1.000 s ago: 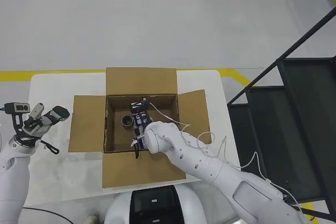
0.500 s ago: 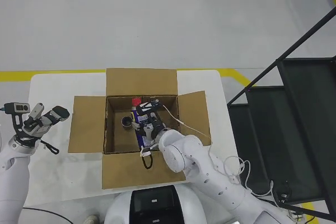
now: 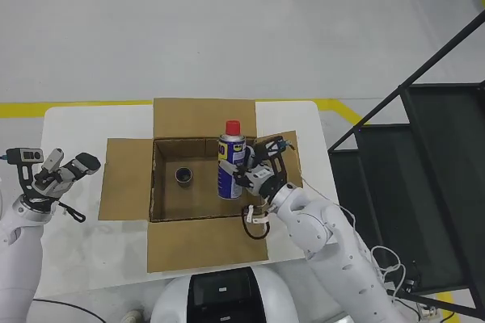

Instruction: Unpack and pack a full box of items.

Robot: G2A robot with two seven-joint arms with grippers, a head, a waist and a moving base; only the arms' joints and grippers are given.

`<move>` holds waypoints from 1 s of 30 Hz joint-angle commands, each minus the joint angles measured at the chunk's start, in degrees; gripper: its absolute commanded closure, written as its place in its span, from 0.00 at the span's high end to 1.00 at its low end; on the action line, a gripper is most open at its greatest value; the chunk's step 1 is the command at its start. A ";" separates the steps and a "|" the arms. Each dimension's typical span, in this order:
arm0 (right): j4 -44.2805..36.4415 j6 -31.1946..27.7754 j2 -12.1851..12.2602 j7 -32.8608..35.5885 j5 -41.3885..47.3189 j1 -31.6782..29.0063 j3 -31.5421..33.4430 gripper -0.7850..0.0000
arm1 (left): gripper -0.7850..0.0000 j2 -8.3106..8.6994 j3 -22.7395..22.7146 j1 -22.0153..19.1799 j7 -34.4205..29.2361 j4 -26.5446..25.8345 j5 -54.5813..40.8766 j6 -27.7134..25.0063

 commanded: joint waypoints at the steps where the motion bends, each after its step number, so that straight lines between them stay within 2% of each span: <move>1: 0.01 0.08 -0.01 0.04 0.00 0.03 -0.03 0.00 | 1.00 0.00 0.00 0.00 0.00 0.00 0.00 0.00; 25: -0.05 0.10 0.00 -0.18 -0.06 0.00 0.07 0.00 | 1.00 0.00 0.00 0.00 0.00 0.00 0.00 0.00; 27: -1.20 -0.43 0.21 -1.95 0.07 -0.95 1.68 0.00 | 1.00 0.00 0.00 0.00 0.00 0.00 0.00 0.00; 30: -3.86 -2.79 0.63 -8.17 2.06 -4.25 6.31 0.00 | 1.00 0.00 0.00 0.00 0.00 0.00 0.00 0.00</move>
